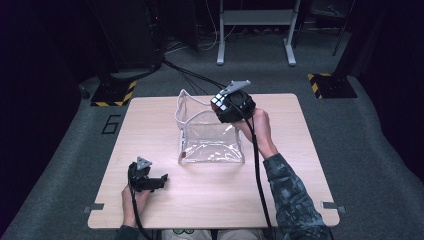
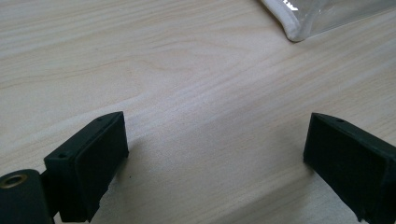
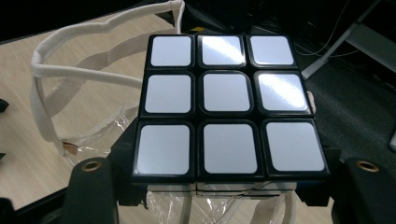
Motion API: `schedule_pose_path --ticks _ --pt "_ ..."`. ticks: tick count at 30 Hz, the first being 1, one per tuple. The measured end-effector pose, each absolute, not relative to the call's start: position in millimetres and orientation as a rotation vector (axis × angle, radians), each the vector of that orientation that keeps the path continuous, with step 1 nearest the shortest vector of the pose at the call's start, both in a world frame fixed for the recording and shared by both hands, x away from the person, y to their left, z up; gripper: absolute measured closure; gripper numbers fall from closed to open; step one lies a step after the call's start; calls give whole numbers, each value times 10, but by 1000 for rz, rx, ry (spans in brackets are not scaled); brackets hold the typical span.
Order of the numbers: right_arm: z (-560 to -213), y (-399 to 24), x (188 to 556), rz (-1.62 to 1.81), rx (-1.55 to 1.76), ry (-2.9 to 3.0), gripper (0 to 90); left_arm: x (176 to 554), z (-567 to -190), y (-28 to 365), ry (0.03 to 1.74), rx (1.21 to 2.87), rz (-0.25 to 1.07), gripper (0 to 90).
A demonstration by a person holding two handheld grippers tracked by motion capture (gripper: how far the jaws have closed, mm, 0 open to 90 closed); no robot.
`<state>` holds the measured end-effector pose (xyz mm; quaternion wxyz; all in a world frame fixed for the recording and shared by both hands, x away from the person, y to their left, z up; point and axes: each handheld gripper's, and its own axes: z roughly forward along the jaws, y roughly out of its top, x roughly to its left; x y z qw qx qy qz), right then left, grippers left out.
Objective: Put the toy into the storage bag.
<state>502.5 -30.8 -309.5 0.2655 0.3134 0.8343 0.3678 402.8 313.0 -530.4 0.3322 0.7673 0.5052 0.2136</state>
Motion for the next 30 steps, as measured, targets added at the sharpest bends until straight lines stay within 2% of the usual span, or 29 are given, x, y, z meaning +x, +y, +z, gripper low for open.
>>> schedule_pose_path --ticks 30 --pt "-3280 -325 5528 918 978 2332 332 4027 -5304 3130 1315 2008 558 61"
